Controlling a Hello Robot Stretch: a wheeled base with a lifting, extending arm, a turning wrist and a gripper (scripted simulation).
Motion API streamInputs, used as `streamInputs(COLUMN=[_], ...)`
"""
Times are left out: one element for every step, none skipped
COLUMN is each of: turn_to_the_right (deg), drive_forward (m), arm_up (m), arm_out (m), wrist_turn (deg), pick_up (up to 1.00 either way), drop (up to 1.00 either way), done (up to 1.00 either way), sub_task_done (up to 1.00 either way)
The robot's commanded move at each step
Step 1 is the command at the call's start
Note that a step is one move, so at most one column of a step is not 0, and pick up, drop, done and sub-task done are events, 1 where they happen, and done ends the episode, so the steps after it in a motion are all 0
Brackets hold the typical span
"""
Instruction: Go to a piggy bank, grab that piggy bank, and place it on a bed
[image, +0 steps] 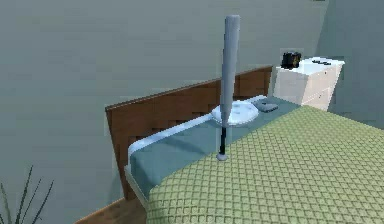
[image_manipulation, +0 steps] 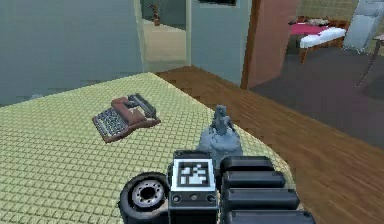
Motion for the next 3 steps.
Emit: streamInputs(turn_to_the_right=[-3.0,-24.0,0.0], drive_forward=[0.0,0.0,0.2], arm_up=[0.0,0.0,0.0], arm_out=[0.0,0.0,0.0], wrist_turn=[0.0,0.0,0.0], pick_up=[0.0,0.0,0.0], drop=[0.0,0.0,0.0], done=[0.0,0.0,0.0], sub_task_done=[0.0,0.0,0.0])
